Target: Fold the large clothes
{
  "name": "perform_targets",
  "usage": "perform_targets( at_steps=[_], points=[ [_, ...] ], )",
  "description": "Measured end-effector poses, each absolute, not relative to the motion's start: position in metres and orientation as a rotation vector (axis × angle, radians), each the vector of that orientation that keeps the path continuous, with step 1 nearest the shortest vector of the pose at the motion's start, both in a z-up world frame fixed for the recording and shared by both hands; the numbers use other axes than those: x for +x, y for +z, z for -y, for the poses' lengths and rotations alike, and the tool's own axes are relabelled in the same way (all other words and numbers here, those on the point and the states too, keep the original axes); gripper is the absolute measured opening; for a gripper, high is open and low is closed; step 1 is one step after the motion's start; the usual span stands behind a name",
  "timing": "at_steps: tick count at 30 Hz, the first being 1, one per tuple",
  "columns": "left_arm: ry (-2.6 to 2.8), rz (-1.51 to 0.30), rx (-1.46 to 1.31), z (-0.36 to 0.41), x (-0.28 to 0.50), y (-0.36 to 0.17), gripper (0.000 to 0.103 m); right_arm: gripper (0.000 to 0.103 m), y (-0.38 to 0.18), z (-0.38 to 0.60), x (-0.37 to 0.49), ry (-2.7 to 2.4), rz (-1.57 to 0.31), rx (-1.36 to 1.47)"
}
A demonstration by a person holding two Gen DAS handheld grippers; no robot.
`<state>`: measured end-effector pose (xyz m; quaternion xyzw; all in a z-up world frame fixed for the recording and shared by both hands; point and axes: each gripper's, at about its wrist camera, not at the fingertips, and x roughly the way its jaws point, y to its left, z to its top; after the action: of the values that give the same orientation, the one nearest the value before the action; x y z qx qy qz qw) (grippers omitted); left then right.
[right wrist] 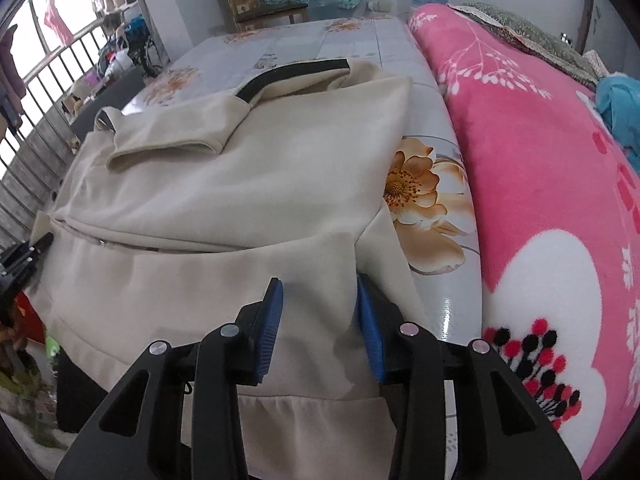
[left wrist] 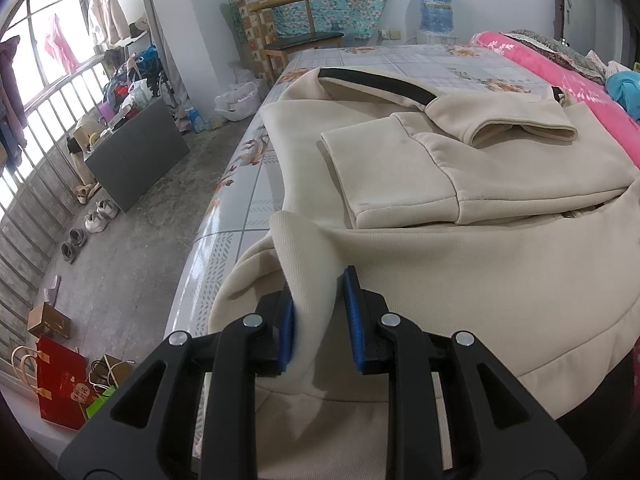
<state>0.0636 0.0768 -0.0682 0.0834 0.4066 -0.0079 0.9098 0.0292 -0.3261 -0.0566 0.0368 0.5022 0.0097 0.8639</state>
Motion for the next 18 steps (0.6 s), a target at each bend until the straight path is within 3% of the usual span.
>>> perform_targets(
  at_steps=[18],
  points=[
    [-0.011,-0.837,0.183,-0.076,0.063,-0.068,0.022,0.015,-0.057,0.290,0.023,-0.120,-1.030,-0.183]
  ],
)
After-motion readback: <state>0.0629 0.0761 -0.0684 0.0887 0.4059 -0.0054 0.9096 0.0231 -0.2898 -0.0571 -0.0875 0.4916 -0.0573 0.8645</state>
